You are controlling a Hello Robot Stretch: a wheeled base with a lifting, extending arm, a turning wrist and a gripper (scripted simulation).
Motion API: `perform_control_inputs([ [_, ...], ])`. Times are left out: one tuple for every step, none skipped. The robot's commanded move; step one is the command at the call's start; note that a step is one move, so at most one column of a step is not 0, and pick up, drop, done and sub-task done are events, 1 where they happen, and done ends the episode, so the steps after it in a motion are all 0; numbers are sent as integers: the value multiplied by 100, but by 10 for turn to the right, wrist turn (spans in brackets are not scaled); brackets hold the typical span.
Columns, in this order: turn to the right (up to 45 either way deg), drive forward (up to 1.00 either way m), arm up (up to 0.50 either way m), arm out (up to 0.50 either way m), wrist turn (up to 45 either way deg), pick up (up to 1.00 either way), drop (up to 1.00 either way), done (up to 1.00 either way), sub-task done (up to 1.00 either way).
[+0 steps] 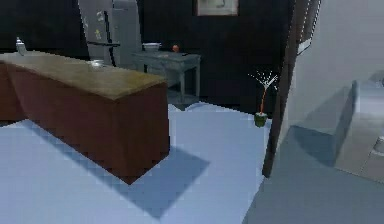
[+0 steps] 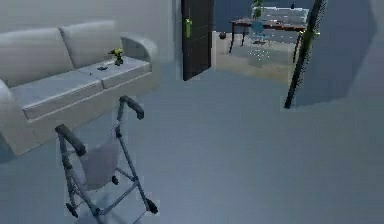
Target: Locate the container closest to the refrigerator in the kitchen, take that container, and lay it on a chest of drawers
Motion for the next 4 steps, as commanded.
perform_control_inputs([
  [0,25,0,0,0,0,0,0,0],
  [-450,0,0,0,0,0,0,0,0],
  [-30,0,0,0,0,0,0,0,0],
  [0,30,0,0,0,0,0,0,0],
])
